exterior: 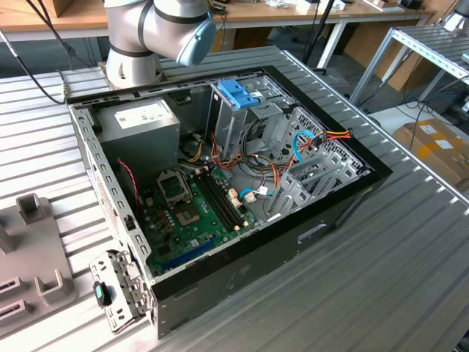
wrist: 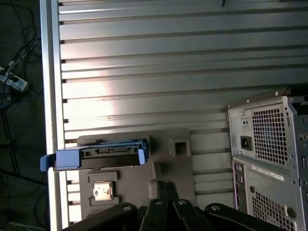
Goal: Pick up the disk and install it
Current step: 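Reach for the disk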
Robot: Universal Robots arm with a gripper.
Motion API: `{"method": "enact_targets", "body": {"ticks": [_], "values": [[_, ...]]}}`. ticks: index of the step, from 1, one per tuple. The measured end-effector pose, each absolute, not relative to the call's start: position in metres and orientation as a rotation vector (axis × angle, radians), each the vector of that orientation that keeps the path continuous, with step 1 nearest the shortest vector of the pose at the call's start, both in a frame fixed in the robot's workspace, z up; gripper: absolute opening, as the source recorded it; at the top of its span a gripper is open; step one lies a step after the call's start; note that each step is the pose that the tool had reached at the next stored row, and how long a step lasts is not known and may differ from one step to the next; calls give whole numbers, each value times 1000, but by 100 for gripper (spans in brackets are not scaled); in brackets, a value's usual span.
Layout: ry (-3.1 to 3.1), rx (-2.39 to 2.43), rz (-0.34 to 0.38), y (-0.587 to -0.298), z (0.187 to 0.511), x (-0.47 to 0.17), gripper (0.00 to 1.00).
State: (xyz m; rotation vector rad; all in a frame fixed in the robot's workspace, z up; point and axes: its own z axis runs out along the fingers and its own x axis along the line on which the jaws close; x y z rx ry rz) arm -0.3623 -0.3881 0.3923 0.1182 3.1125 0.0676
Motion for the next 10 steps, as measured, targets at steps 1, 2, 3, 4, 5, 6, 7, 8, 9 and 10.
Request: {"method": "enact_targets", "body": {"ticks": [1,2,3,4,5,6,7,8,9,10], "values": [[3112,118,68,-388,392,-362,11],[3112,118,68,-387,392,-362,11],[3112,118,68,-386,392,-362,11],[3112,118,67,-385,392,-362,11],[3112,118,67,-380,392,-362,11],[3112,118,67,-377,392,-362,11],[3112,118,67,-375,392,-362,11],[3113,118,67,-374,392,-362,11],[3112,118,67,-372,392,-362,11],[3112,118,67,-371,392,-363,11]]}}
